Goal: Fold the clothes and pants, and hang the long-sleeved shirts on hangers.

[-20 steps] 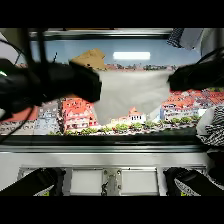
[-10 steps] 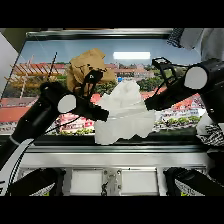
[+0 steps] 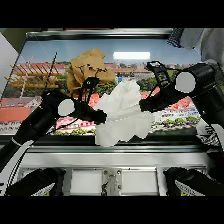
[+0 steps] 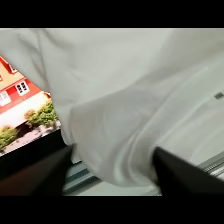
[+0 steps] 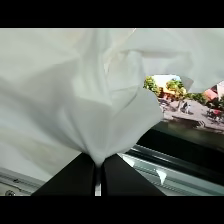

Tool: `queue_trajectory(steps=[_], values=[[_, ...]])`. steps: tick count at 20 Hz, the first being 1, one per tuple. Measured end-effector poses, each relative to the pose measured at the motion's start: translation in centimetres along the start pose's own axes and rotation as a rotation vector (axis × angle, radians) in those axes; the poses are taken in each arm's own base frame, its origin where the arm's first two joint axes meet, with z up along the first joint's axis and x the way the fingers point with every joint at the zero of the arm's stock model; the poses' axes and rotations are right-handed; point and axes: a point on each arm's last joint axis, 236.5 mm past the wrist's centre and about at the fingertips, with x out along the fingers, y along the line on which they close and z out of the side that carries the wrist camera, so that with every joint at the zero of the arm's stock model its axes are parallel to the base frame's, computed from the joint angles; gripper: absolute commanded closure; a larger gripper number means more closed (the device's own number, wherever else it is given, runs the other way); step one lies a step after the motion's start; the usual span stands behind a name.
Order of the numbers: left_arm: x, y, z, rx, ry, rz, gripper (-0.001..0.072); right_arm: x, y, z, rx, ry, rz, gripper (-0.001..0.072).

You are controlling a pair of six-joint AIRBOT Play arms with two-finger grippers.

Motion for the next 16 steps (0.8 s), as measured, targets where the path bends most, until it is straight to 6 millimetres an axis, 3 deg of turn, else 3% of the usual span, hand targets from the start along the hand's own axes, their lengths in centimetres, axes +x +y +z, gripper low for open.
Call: queue_trajectory(steps=[4, 7, 9, 11, 13, 16], values=[[-2.0, -2.7, 1.1, 0.034, -0.035, -0.096, -0.0009, 0.1, 0.1, 0.1, 0.000, -0.002, 0.002, 0.0693], [-5.2, -3.7, 3.8, 0.066, -0.127, -0.125, -0.0009, 0.1, 0.2, 0.1, 0.000, -0.003, 0.005, 0.0693], [-7.5, -3.2, 5.8, 0.065, -0.195, -0.126, -0.0009, 0.1, 0.2, 0.1, 0.002, -0.004, 0.005, 0.0693], [-9.4, -1.4, 7.7, 0.042, -0.260, -0.106, -0.0009, 0.1, 0.2, 0.1, 0.002, -0.005, 0.005, 0.0692], [-10.6, 2.3, 9.5, -0.008, -0.309, -0.042, -0.0009, 0.1, 0.2, 0.1, 0.002, -0.004, 0.005, 0.0693], [-10.7, 10.9, 11.0, -0.109, -0.323, 0.137, -0.0009, 0.1, 0.2, 0.1, 0.002, -0.004, 0.005, 0.0693]])
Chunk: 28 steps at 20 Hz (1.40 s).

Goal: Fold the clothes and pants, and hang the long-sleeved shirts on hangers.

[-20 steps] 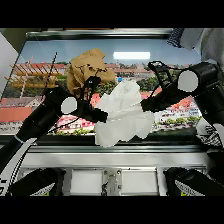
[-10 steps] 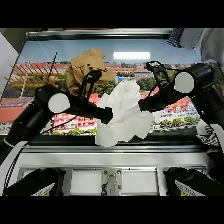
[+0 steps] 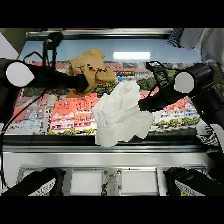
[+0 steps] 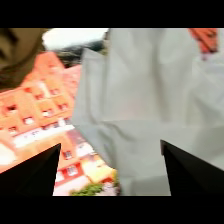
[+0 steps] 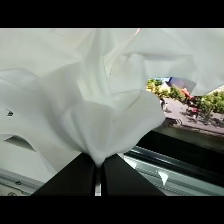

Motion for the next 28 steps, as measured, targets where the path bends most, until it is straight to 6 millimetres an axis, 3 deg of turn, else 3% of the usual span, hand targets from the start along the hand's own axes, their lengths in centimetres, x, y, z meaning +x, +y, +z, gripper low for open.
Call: queue_trajectory(steps=[4, 7, 10, 13, 19, 27, 28], values=[[3.2, 12.2, 0.4, -0.087, 0.052, 0.273, -0.0009, 0.0, 0.0, 0.0, 0.000, 0.000, 0.000, 0.0693], [5.7, 20.0, -0.5, -0.127, 0.105, 0.424, -0.0009, 0.0, 0.0, 0.0, 0.000, 0.000, 0.000, 0.0693], [8.4, 25.9, -1.6, -0.128, 0.146, 0.530, -0.0009, 0.0, 0.0, 0.0, 0.000, 0.000, 0.000, 0.0693], [11.5, 30.5, -2.7, -0.103, 0.172, 0.596, -0.0009, 0.1, 0.0, 0.0, 0.000, 0.002, 0.000, 0.0693], [17.3, 35.7, -4.9, -0.057, 0.212, 0.637, -0.0009, 0.3, 0.0, 0.0, 0.001, 0.008, -0.001, 0.0693], [20.9, 38.3, -4.5, -0.061, 0.239, 0.654, -0.0008, 0.3, 0.0, 0.0, 0.001, 0.008, -0.001, 0.0693], [21.1, 38.4, -4.7, -0.063, 0.248, 0.654, 0.0094, 0.3, 0.0, 0.0, 0.001, 0.008, -0.001, 0.0693]])
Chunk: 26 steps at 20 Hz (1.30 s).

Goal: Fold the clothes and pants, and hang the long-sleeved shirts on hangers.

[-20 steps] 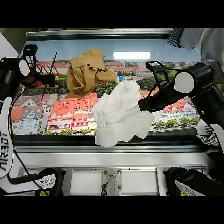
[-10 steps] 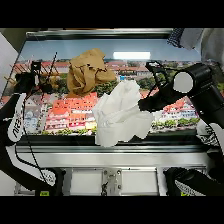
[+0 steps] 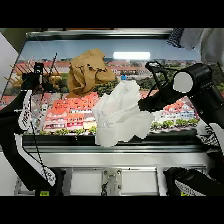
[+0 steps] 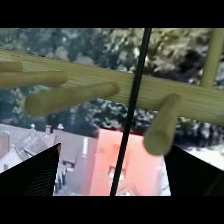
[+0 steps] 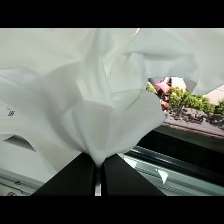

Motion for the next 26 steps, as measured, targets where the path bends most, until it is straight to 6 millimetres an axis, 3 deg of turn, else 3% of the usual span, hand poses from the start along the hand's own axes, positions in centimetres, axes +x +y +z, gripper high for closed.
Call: queue_trajectory(steps=[1, 5, 6, 7, 10, 11, 16, 19, 23, 26], values=[[0.2, -0.1, -0.2, -0.001, 0.008, -0.002, 0.0254, 0.0, 0.0, 0.0, 0.000, 0.000, 0.000, 0.0693], [0.6, -0.2, -0.7, 0.002, 0.033, 0.000, 0.0320, 0.0, 0.0, 0.0, 0.000, 0.000, 0.000, 0.0693], [0.7, -0.2, -0.8, 0.002, 0.036, 0.000, 0.0531, 0.0, 0.0, 0.0, 0.000, 0.000, 0.000, 0.0693], [0.7, -0.4, -1.1, 0.003, 0.049, -0.002, 0.0601, 0.0, 0.0, 0.0, 0.000, 0.000, 0.000, 0.0693], [0.7, -0.5, -1.3, 0.008, 0.060, 0.001, 0.0607, 0.0, 0.0, 0.0, 0.000, 0.000, 0.000, 0.0693], [0.7, -0.6, -1.3, 0.006, 0.060, 0.000, 0.0690, 0.0, 0.0, 0.0, 0.000, 0.000, 0.000, 0.0693], [0.3, -0.7, -1.1, 0.005, 0.057, -0.002, 0.0690, 0.0, 0.0, 0.0, 0.000, 0.000, 0.000, 0.0693], [-1.1, -0.6, -0.9, -0.017, 0.055, -0.012, 0.0690, 0.0, 0.0, 0.0, 0.000, 0.000, 0.000, 0.0693], [-5.6, 1.4, 1.5, -0.030, -0.027, 0.012, 0.0690, 0.0, 0.0, 0.0, 0.000, 0.000, 0.000, 0.0693], [-10.0, 2.4, 3.1, -0.025, -0.093, 0.024, 0.0690, 0.0, 0.0, 0.0, 0.000, 0.000, 0.000, 0.0693]])
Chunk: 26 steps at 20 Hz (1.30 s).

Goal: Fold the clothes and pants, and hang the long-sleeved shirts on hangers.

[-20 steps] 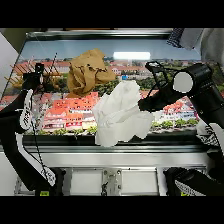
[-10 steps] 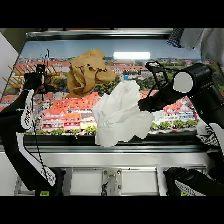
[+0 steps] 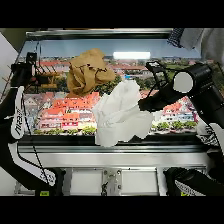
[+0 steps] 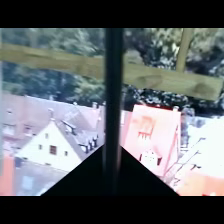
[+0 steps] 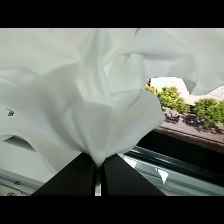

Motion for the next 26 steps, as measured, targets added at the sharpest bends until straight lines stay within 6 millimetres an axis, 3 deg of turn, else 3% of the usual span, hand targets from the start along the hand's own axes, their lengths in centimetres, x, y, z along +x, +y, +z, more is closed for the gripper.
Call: queue_trajectory(steps=[3, 7, 11, 15, 18, 21, 26], values=[[-4.4, -0.1, 1.6, 0.024, -0.060, -0.001, 0.0690, 0.0, 0.0, 0.0, 0.000, 0.000, 0.000, 0.0693], [-11.1, -2.0, 3.9, 0.090, -0.174, -0.024, 0.0690, 0.0, 0.0, 0.0, 0.000, 0.000, 0.000, 0.0693], [-19.2, -6.8, 4.3, 0.265, -0.284, -0.182, 0.0691, 0.0, 0.0, 0.0, 0.000, 0.000, 0.000, 0.0693], [-27.2, -11.9, 0.6, 0.554, -0.346, -0.461, 0.0690, 0.0, 0.0, 0.0, 0.000, 0.000, 0.000, 0.0693], [-31.0, -13.1, -3.2, 0.702, -0.332, -0.604, 0.0690, 0.0, 0.0, 0.0, 0.000, 0.000, 0.000, 0.0693], [-32.7, -13.1, -5.8, 0.790, -0.309, -0.677, 0.0693, 0.0, 0.0, 0.0, 0.000, 0.000, 0.000, 0.0693], [-32.7, -12.8, -12.0, 1.005, -0.233, -0.761, 0.0692, 0.0, 0.0, 0.0, 0.000, 0.000, 0.000, 0.0693]])
